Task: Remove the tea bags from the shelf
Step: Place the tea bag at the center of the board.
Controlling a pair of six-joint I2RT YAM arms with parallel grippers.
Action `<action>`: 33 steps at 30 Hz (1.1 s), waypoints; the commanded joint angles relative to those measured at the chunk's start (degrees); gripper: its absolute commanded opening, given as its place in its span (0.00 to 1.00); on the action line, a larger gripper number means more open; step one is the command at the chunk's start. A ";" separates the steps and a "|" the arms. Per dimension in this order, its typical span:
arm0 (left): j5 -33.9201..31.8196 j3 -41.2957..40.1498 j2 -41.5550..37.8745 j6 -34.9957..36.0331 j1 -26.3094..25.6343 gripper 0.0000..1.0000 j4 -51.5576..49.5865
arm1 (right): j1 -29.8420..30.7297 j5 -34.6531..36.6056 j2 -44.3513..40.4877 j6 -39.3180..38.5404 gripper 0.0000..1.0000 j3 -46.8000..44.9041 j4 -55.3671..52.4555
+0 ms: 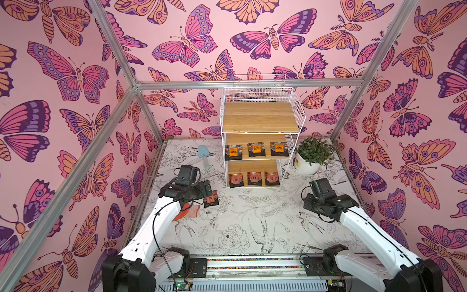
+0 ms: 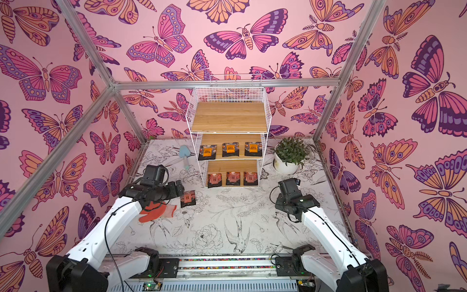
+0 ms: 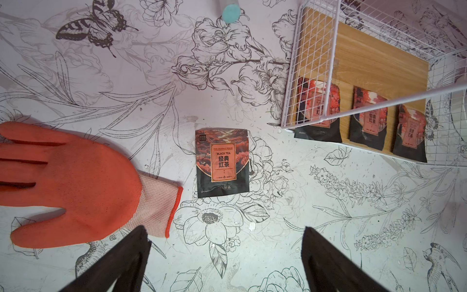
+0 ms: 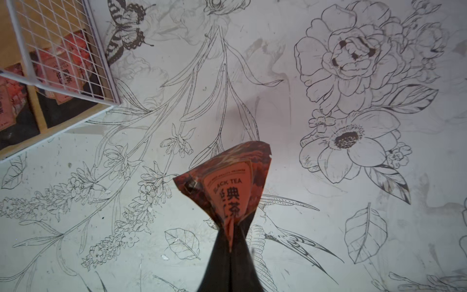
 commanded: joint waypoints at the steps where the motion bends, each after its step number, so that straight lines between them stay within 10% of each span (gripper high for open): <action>1: 0.27 -0.61 0.52 -0.46 -0.01 0.97 -0.70 | -0.46 -0.22 1.51 -1.04 0.00 -1.26 4.05; 20: 0.10 0.02 1.67 -0.10 -0.39 0.96 -0.55 | -3.33 1.97 18.05 -7.66 0.05 2.30 5.69; 33: -0.34 -0.38 2.20 -0.23 -0.60 0.96 -0.50 | -4.82 1.23 20.66 -9.02 0.64 5.08 3.45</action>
